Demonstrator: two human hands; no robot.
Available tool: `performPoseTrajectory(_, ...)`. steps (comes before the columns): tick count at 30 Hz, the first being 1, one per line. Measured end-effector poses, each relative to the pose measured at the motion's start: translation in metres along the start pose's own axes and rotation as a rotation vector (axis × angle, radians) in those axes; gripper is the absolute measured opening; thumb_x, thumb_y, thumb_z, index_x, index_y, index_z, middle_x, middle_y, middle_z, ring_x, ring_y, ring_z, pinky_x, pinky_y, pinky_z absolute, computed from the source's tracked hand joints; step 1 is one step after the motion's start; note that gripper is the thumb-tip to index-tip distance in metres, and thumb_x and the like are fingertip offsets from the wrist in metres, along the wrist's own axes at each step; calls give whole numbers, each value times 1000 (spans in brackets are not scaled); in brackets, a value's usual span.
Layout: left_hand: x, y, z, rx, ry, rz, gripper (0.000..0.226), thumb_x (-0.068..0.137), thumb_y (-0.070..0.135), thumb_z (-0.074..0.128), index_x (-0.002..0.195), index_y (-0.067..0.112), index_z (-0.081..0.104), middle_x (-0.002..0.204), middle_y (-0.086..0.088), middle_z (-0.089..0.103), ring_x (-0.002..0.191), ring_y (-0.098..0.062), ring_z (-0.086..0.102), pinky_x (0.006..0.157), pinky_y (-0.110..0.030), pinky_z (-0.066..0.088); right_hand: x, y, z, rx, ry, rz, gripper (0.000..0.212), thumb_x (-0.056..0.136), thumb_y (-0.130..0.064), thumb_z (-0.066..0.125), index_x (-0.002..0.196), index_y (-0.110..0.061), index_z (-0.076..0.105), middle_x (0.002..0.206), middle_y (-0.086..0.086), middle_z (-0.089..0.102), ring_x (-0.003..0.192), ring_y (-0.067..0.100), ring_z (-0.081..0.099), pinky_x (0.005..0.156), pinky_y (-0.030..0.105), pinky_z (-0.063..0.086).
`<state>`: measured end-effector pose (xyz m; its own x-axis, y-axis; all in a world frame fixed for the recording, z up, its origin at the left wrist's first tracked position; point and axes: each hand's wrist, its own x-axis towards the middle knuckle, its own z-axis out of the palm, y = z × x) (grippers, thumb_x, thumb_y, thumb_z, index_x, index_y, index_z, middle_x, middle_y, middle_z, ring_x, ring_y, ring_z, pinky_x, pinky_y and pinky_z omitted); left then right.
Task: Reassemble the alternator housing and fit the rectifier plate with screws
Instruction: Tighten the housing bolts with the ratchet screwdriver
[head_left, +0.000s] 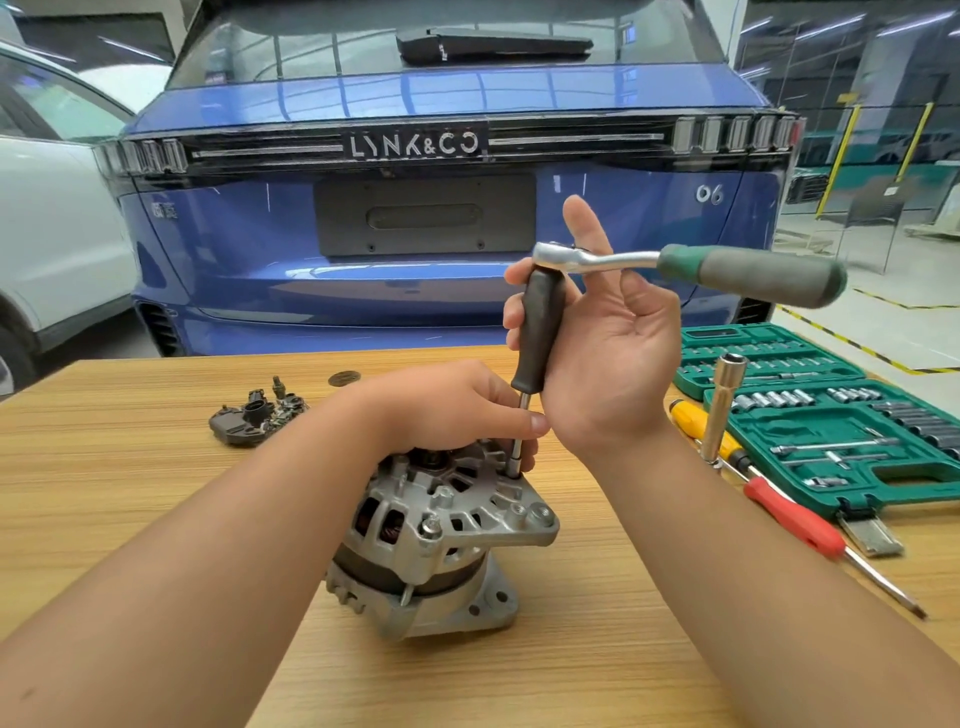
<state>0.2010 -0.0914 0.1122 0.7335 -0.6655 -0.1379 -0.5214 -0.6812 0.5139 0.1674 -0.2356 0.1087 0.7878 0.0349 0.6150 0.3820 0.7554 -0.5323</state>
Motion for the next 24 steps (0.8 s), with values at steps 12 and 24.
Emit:
performPoseTrajectory(12,-3,3,-1,-16,-18,4,32,90,66,58,86,43,79,83,23,72,73,5,63,89,-39,50,-2,-8,16,-457,303,-6,34,89,-26,71,119,-16,56,61,-6,55,52,11,48,54,23,43)
performPoseTrajectory(24,-4,7,-1,4,9,-45,34,98,60,53,88,41,79,92,24,75,86,3,68,94,-37,50,2,-7,5,-360,236,-5,33,100,-1,54,114,-30,62,91,0,72,68,14,62,60,29,51)
